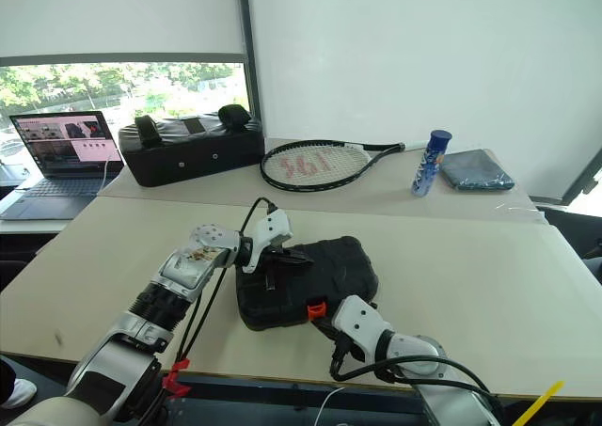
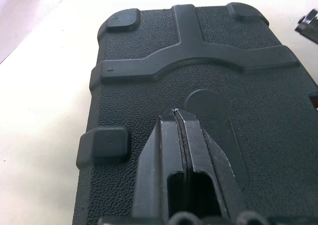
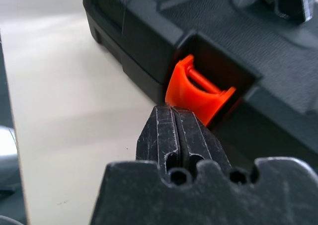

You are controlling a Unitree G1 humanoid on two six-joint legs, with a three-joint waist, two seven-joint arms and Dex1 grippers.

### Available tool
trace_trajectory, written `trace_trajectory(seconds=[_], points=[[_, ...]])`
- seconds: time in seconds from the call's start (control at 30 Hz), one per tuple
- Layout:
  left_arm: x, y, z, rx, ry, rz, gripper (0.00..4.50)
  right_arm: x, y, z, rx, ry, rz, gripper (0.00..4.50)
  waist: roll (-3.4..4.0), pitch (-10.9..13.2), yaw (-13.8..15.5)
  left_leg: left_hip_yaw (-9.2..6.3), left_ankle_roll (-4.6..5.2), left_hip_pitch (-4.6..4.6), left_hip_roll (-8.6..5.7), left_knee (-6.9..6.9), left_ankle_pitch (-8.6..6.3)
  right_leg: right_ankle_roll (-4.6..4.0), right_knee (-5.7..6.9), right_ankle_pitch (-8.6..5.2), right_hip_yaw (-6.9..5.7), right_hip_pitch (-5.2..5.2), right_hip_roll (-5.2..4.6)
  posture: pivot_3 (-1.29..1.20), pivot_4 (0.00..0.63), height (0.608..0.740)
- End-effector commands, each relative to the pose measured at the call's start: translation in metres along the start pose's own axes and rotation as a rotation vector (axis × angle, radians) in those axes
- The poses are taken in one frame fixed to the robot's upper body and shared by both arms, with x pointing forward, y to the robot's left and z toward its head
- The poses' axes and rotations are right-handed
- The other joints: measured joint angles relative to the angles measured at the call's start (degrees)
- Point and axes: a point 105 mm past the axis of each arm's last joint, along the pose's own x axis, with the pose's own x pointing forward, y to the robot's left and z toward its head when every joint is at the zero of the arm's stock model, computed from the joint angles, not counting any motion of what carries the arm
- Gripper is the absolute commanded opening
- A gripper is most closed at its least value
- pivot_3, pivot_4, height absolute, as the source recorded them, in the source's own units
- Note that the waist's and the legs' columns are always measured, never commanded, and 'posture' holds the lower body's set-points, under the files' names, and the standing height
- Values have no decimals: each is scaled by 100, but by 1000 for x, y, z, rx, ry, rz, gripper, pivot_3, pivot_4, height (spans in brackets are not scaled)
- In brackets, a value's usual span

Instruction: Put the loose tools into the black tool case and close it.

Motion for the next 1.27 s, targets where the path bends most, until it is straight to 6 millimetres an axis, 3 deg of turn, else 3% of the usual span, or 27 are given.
trace_trajectory(seconds=[0.03,0.17,0.27,0.37,0.43,0.47,0.53,0.63,0.77,0.8,0.93,0.97,1.07,1.27], points=[[10,-21,-56,-148,181,-67,37,0,-21,18,-66,-65,-86,0,0,-1,3,0,0,-1,0,0,0,0,0,0,0,0,0,0,150,740],[9,-18,-52,-141,149,-47,37,0,-20,20,-70,-76,-79,0,0,-2,5,0,0,-1,0,-2,0,0,-2,0,1,-1,0,0,150,740],[-1,-12,-20,-119,-60,-48,37,-14,-13,19,-64,-75,-40,0,5,-4,4,2,0,-3,0,-4,0,0,-3,-1,2,-4,0,0,150,740],[-30,-7,16,-34,-297,-55,37,-37,-12,14,-40,-72,-19,0,7,-2,26,1,0,-18,1,-17,-1,-3,-15,-4,1,-16,-1,0,150,740],[-56,-2,24,-28,-367,-46,37,-57,-17,14,2,-94,-19,0,6,1,24,1,4,-34,1,-23,-4,-4,-25,-5,-1,-25,-1,0,150,740],[-68,0,23,-31,-374,-29,37,-67,-19,14,31,-106,-21,0,6,3,18,-1,6,-57,4,-23,-6,-5,-29,-4,-4,-44,0,0,150,740],[-95,3,12,-23,-355,19,0,-88,-22,14,39,-136,-6,580,7,4,12,-2,7,-100,4,-22,-6,-15,-25,2,-4,-89,0,0,150,740],[-136,-4,-24,-17,-237,60,781,-118,-29,1,24,-95,-5,1454,11,6,8,-1,11,-109,4,-25,-10,-44,-28,20,-3,-100,-1,0,150,740],[-189,-7,-63,-55,-148,235,2152,-155,-45,-17,-54,-28,-79,2676,12,14,53,5,9,-100,5,-33,-11,-21,-36,5,-8,-95,-11,0,150,740],[-199,-12,-74,-76,-119,264,2763,-164,-50,-21,-64,-12,-106,3255,15,17,66,6,8,-101,5,-32,-10,-9,-38,-2,-9,-95,-13,0,150,740],[-224,-28,-99,-92,-23,350,4211,-186,-60,-19,-158,-40,-146,4485,19,20,91,17,8,-98,9,-31,-10,-8,-42,-4,-10,-95,-21,0,150,740],[-228,-30,-100,-96,-34,364,4431,-190,-56,-19,-98,-49,-116,4500,20,21,95,21,8,-94,10,-32,-10,-9,-42,-4,-10,-92,-24,0,150,740],[-234,-28,-99,-86,-52,428,4431,-196,-55,-19,-70,-58,-84,4500,24,25,129,22,8,-95,15,-32,-10,-12,-40,-5,-13,-92,-24,0,150,740],[-230,-27,-97,-13,-40,482,4431,-193,-60,-24,-157,-58,-93,4500,29,25,171,33,7,-93,15,-32,-10,-12,-41,-4,-10,-93,-27,0,150,740]])
